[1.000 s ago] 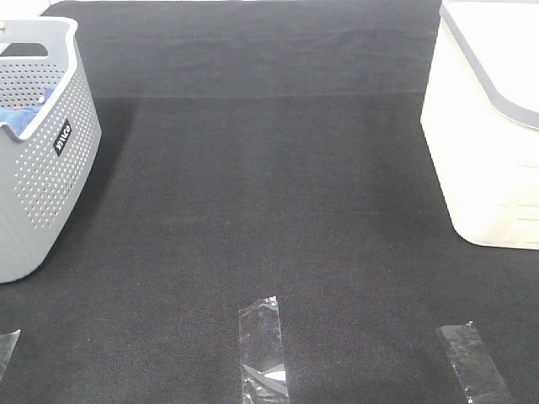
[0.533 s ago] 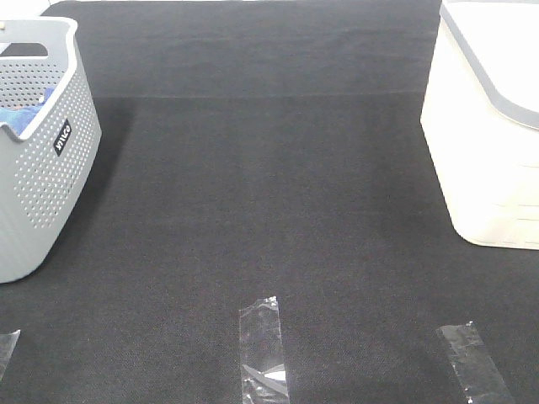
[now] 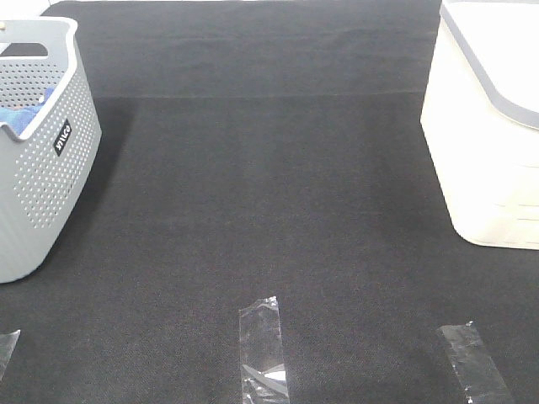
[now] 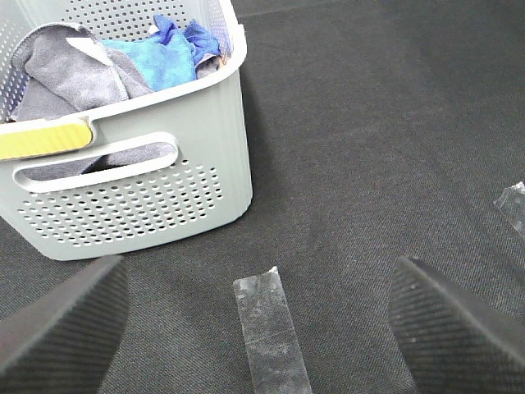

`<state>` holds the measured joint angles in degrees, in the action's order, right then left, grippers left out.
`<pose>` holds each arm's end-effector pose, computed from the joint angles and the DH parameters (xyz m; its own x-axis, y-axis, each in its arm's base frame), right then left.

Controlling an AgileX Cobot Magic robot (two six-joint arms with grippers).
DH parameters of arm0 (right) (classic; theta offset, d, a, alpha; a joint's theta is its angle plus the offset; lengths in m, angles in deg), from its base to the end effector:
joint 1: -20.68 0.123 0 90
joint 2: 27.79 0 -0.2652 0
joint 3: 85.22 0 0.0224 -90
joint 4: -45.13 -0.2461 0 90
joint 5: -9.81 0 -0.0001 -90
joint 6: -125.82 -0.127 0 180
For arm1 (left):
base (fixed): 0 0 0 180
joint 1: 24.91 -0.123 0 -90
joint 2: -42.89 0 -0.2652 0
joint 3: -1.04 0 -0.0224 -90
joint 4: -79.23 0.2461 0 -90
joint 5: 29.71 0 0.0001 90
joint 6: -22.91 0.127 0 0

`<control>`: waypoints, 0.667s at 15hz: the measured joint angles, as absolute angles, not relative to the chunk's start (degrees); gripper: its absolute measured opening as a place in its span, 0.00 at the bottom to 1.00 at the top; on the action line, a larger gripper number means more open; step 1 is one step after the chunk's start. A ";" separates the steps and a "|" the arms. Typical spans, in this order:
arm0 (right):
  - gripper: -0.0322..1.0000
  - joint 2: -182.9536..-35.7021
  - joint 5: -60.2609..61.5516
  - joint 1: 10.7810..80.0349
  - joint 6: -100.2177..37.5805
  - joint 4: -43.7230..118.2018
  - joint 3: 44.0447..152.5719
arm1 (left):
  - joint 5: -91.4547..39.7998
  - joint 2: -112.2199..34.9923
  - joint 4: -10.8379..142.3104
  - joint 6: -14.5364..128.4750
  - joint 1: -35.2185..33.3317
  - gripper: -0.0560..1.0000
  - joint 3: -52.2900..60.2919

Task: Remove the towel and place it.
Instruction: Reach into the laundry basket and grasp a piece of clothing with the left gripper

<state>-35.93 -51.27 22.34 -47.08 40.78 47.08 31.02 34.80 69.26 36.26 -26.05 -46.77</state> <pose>0.0413 0.0096 0.2599 -0.4421 -0.0997 -0.8914 -0.1271 0.9907 -0.0478 0.0416 -0.0184 0.2612 -0.4205 0.1367 -0.8969 0.1794 0.9816 0.0655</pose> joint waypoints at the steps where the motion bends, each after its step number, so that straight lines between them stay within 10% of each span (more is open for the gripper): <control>1: 0.84 -35.93 -51.27 22.34 -47.08 40.78 47.08 | 31.02 34.80 69.26 36.26 -26.05 0.83 -46.77; 10: 0.84 -35.93 -51.27 22.34 -47.08 40.78 47.08 | 31.02 34.80 69.26 36.26 -26.05 0.83 -46.77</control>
<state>-35.93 -51.27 22.34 -47.08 40.78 47.08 31.02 34.80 69.26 36.26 -26.05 -46.77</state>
